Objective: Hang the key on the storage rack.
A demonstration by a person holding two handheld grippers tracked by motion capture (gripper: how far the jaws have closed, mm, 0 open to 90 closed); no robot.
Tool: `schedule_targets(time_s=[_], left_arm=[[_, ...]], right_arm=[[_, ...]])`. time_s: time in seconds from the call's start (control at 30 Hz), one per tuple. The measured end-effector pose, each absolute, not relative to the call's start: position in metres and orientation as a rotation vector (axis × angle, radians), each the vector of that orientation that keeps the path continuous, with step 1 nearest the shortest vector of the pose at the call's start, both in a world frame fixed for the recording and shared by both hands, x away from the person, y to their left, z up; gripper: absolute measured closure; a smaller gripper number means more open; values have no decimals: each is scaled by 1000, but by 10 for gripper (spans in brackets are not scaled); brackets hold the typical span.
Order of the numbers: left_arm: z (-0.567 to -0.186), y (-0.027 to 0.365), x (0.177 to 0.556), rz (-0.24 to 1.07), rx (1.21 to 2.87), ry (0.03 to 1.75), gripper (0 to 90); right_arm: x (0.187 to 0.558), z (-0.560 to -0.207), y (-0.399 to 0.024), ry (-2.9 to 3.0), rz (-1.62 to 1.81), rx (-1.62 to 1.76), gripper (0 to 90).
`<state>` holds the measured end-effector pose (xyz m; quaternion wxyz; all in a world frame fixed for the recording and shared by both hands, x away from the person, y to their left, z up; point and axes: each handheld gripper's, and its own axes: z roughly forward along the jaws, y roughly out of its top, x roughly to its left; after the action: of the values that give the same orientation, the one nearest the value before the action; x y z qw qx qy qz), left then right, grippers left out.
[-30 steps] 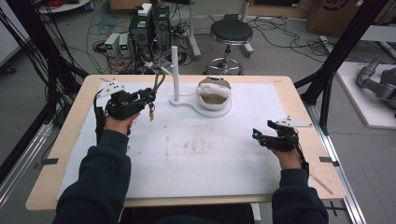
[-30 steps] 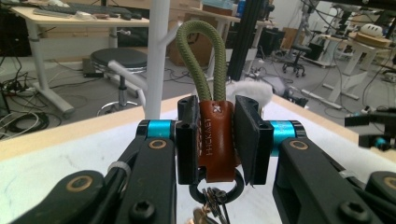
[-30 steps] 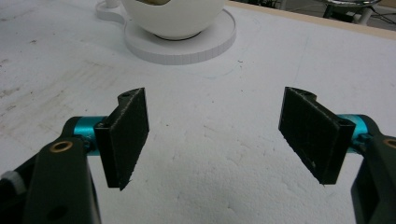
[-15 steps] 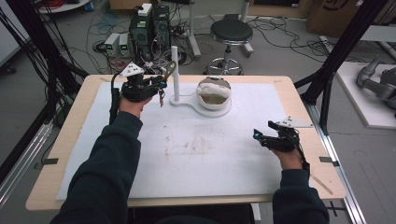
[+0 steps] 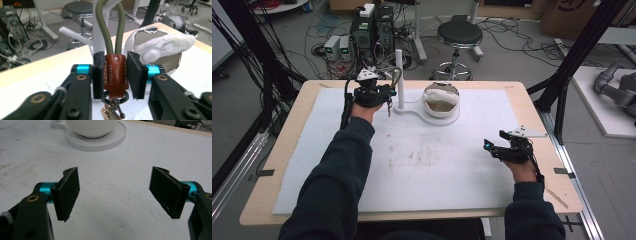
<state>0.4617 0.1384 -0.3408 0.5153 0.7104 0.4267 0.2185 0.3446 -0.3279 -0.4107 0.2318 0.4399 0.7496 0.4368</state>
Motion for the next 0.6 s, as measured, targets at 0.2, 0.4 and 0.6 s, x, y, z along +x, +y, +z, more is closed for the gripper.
schedule_targets(time_s=[0.2, 0.4, 0.6], left_arm=[[-348, 157, 454, 474, 1639, 1075, 377], [-352, 177, 439, 479, 1583, 1049, 190], [-358, 191, 419, 484, 1608, 952, 192]], right_arm=[[344, -411, -328, 2061, 1206, 1211, 247], [345, -411, -326, 2066, 1200, 1202, 247], [345, -412, -325, 2072, 1197, 1195, 247]])
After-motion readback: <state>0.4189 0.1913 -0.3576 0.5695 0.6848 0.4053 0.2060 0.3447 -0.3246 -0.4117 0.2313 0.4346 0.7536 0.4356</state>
